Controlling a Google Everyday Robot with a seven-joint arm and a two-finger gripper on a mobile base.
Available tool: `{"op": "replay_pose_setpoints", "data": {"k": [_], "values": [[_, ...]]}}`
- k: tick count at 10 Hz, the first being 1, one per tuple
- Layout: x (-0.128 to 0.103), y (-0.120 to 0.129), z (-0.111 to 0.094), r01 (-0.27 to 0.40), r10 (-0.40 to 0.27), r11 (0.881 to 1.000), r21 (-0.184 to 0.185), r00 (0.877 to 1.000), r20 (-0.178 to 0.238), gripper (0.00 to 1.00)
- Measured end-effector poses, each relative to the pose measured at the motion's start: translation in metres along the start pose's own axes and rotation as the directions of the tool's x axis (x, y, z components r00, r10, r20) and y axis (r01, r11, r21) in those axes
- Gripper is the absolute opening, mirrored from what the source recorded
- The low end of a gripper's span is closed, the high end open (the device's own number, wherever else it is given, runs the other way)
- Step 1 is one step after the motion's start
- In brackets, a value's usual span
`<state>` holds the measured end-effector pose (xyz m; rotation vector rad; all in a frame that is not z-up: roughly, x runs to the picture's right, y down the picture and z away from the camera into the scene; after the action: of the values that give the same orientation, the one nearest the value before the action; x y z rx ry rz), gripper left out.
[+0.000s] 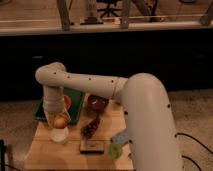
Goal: Place apple in paper cup
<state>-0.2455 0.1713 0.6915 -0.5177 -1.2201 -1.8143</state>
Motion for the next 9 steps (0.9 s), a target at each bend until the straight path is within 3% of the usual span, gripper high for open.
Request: {"op": "replay_pose_setpoints", "data": {"k": [9], "values": [[-0.009,-0.015,0.013,0.039,-0.039,0.999,0.009,0.999,0.034,0.03]]}}
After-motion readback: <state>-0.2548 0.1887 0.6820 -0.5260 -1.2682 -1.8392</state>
